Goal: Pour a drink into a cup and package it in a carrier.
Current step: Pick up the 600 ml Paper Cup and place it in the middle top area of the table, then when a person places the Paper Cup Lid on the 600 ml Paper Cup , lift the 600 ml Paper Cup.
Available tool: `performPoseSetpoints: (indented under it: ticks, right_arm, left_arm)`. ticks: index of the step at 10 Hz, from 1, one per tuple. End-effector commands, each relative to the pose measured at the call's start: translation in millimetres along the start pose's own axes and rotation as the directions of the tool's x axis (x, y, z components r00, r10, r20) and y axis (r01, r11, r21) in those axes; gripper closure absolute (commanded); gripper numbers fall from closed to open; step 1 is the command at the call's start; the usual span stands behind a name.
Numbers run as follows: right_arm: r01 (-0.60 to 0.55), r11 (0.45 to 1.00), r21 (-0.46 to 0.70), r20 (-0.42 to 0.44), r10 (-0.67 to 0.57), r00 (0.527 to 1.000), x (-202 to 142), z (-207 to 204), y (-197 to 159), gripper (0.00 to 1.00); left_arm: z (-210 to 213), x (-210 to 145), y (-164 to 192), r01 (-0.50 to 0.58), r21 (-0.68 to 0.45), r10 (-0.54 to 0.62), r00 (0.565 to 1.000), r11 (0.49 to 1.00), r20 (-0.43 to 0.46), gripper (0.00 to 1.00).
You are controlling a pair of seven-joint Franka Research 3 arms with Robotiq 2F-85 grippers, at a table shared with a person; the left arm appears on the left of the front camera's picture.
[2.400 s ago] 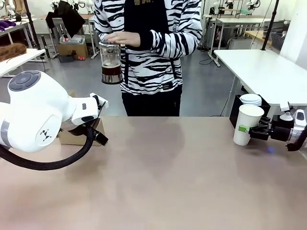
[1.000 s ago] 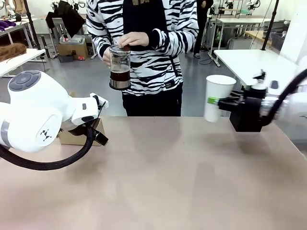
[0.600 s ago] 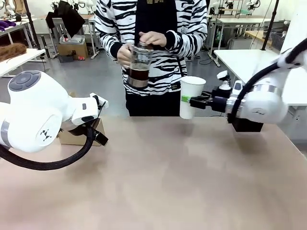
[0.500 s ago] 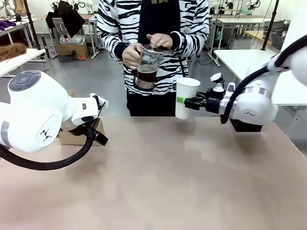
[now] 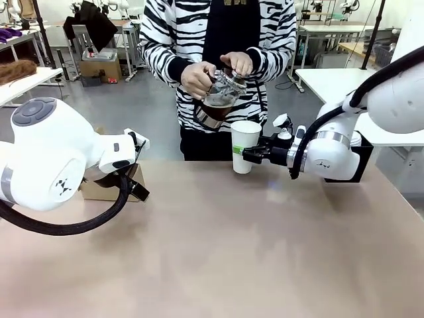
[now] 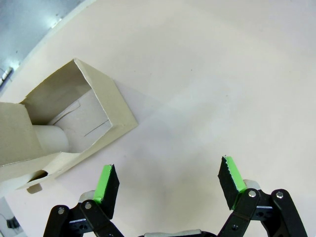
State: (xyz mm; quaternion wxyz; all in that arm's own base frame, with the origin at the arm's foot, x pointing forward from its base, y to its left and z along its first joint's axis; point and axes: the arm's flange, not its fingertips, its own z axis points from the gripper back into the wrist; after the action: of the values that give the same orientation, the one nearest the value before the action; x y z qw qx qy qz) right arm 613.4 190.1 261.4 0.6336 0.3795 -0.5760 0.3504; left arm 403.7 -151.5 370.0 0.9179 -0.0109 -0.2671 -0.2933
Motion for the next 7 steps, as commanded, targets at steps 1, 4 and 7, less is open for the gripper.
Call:
performPoseSetpoints:
  ticks: [1, 4, 7]
  right_arm:
    - [-0.002, 1.000, 0.000, 0.014, 0.002, 1.000, 7.9, 3.1, 2.7, 0.24]
    - [-0.002, 1.000, 0.000, 0.014, 0.002, 1.000, 7.9, 3.1, 2.7, 0.24]
    - [-0.002, 1.000, 0.000, 0.014, 0.002, 1.000, 7.9, 3.1, 2.7, 0.24]
  left_arm:
    - [0.5, 0.1, -0.2, 0.000, -0.002, 0.000, 1.000, 1.000, 0.002, 0.00]
    - [0.5, 0.1, -0.2, 0.000, -0.002, 0.000, 1.000, 1.000, 0.002, 0.00]
    - [0.5, 0.1, -0.2, 0.000, -0.002, 0.000, 1.000, 1.000, 0.002, 0.00]
